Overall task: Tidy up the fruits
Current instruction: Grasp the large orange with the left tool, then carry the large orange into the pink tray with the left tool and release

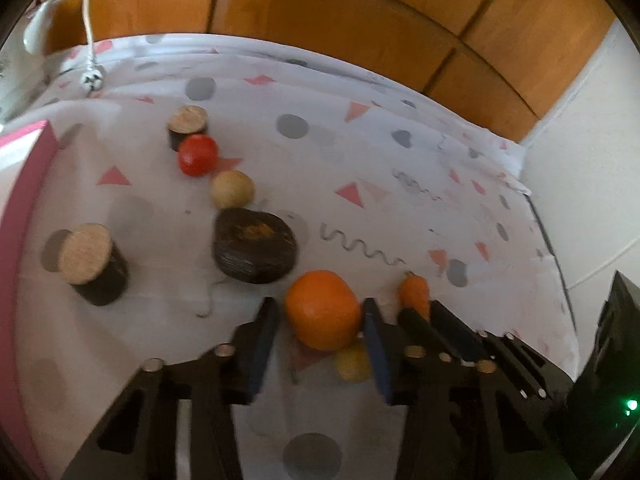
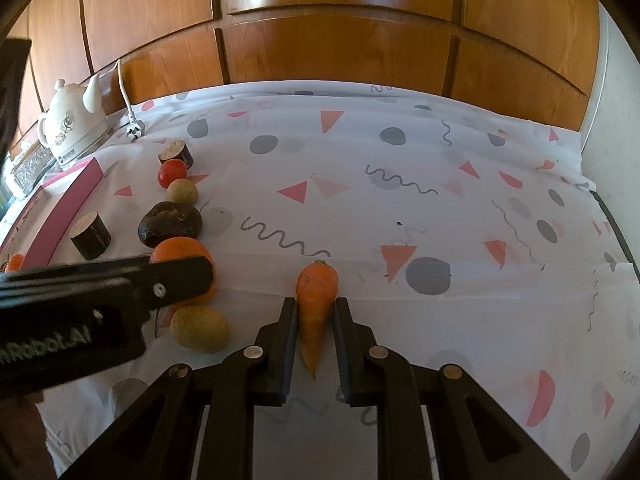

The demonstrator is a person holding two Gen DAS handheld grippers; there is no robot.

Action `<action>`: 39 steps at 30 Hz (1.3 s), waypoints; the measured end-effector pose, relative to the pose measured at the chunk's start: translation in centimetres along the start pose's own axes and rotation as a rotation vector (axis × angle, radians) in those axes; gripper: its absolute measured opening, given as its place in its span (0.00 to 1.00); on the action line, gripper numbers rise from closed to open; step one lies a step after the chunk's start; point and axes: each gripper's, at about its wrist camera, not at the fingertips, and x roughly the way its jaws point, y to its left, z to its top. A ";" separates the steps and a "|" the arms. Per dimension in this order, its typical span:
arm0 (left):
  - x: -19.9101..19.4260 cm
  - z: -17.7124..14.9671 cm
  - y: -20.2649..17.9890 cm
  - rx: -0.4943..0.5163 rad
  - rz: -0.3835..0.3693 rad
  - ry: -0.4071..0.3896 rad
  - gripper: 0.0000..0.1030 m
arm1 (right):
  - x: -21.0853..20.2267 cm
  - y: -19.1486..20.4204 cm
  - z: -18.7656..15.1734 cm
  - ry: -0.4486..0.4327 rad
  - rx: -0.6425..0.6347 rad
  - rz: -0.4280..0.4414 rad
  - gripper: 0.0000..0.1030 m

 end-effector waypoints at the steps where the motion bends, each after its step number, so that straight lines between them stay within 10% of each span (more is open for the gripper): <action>1: -0.1 0.0 -0.1 0.004 0.000 -0.008 0.36 | 0.0 0.0 0.0 0.000 0.001 0.001 0.17; 39: -6.3 -6.2 5.1 0.093 0.186 -0.152 0.34 | -0.3 1.0 -0.3 0.000 -0.041 -0.069 0.17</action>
